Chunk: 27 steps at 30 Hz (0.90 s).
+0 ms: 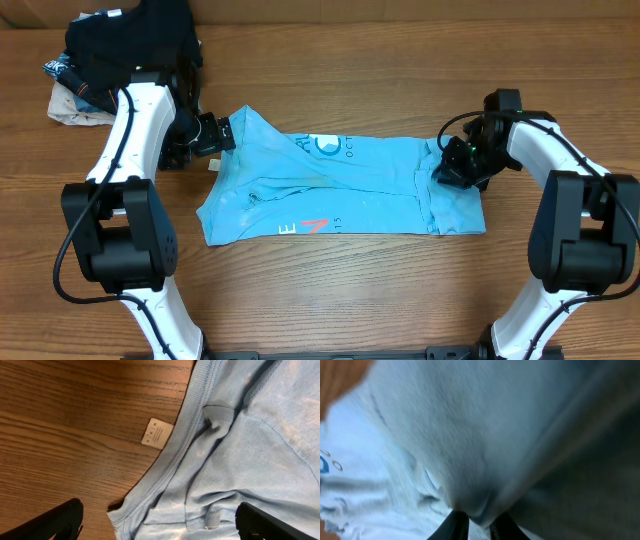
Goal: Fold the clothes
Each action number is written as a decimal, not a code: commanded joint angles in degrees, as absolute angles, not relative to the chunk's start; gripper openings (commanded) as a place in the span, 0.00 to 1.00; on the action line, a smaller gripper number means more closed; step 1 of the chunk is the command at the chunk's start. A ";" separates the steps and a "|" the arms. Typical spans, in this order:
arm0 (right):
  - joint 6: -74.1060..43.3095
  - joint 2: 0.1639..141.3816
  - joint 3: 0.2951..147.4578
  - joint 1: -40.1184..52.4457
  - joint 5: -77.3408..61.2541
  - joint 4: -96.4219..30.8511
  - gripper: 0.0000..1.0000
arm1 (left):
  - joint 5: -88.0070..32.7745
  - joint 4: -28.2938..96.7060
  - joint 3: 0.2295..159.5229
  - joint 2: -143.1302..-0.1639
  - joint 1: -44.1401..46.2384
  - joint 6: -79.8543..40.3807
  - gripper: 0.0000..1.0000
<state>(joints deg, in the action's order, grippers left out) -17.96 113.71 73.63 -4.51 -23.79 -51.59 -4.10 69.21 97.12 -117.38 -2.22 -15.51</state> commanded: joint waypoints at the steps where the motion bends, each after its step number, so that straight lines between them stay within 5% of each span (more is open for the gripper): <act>1: -17.52 109.19 76.86 -5.17 -25.58 -54.43 0.18 | -4.32 69.14 97.60 -117.64 -1.39 -15.84 1.00; 6: -17.58 105.89 82.00 -5.65 -20.43 -61.41 0.36 | -4.34 69.21 97.60 -117.64 -1.39 -15.84 1.00; 16: -15.18 105.45 86.52 -5.89 -6.50 -72.36 1.00 | -4.32 69.67 97.60 -117.64 -1.39 -15.81 1.00; 27: -6.85 105.67 82.28 -11.62 -5.06 -64.66 1.00 | -4.54 70.24 97.58 -117.64 -1.39 -15.44 1.00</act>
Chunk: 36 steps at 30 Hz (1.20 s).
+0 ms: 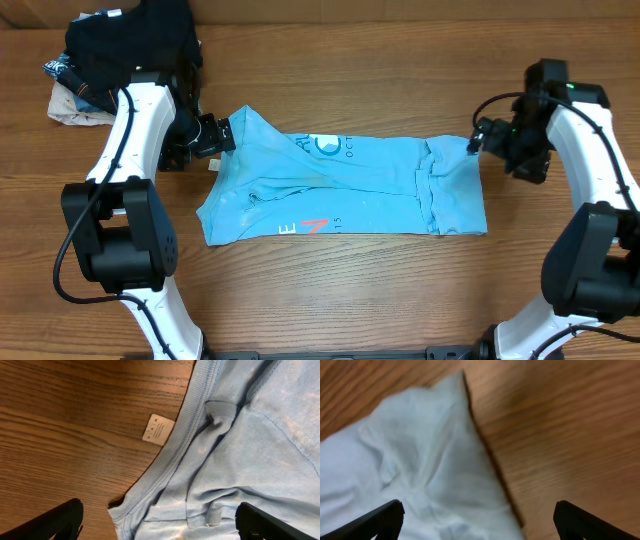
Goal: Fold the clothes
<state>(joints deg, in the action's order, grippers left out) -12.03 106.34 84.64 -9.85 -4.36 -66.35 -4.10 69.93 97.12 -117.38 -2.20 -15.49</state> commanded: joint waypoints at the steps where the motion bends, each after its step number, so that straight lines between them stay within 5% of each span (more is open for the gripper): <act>1: -5.76 105.67 81.25 -12.16 -6.68 -63.66 1.00 | -4.54 70.26 97.58 -117.64 -1.39 -15.44 1.00; 18: -1.43 105.78 66.70 -13.26 -17.93 -48.42 1.00 | -4.54 70.22 97.58 -117.64 -1.34 -15.44 1.00; 23: -1.43 105.82 63.70 -13.32 -19.27 -45.32 0.92 | -4.54 70.26 97.58 -117.64 -1.30 -15.44 1.00; 36: 3.36 106.39 62.15 -20.91 -29.89 -43.79 0.97 | -4.51 70.65 97.60 -117.64 -1.30 -15.42 1.00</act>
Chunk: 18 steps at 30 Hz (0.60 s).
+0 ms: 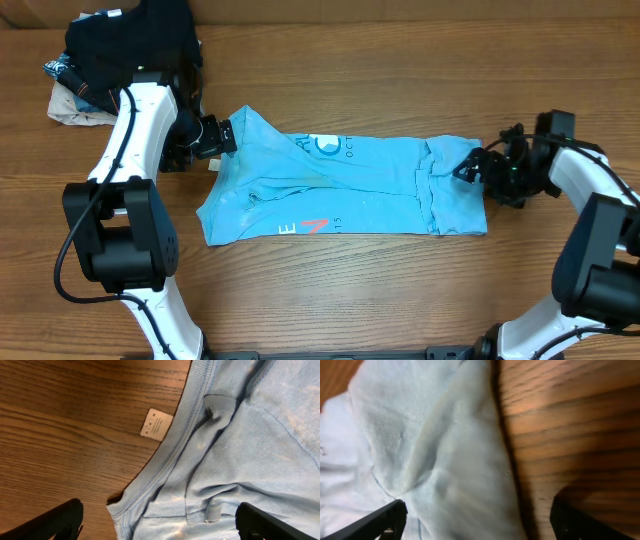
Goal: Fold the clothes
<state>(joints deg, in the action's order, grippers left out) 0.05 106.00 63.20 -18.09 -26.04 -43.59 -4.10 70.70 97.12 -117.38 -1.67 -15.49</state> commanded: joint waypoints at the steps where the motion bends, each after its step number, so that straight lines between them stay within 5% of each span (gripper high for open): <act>1: 4.36 106.50 62.13 -21.87 -30.68 -43.94 0.98 | -4.51 70.65 97.60 -117.64 -1.30 -15.42 1.00; 14: 9.47 114.63 61.01 -25.96 -40.49 -44.64 0.98 | -4.51 70.46 97.58 -117.64 -1.30 -15.44 1.00; 18: 9.45 117.56 61.01 -25.96 -40.99 -44.80 0.79 | -4.54 70.43 97.58 -117.64 -1.30 -15.44 1.00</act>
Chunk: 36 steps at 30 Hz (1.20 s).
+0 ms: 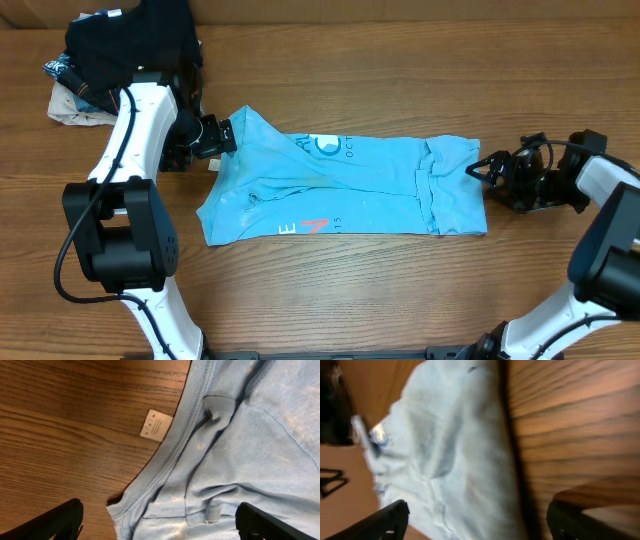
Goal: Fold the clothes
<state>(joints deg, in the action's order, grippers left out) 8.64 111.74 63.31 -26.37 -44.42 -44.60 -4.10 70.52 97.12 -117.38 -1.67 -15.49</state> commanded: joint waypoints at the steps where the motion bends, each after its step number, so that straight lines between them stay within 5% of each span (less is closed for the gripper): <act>1: 9.43 117.99 61.01 -25.96 -40.66 -44.86 0.73 | -4.51 70.46 97.60 -117.64 -1.30 -15.44 1.00; 5: 9.21 118.54 61.01 -25.96 -40.58 -45.21 0.41 | -4.51 70.48 97.60 -117.64 -1.30 -15.44 1.00; 13: 8.75 118.54 61.28 -26.02 -40.58 -45.28 0.06 | -4.51 70.46 97.58 -117.64 -1.02 -15.44 1.00; 36: -6.50 107.42 71.37 -28.27 -20.40 -53.98 0.04 | -4.51 69.97 97.58 -117.64 -1.04 -15.44 1.00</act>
<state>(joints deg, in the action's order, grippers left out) -4.08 111.63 70.06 -28.49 -24.91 -53.91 -4.10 70.19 97.12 -117.38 -1.48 -15.49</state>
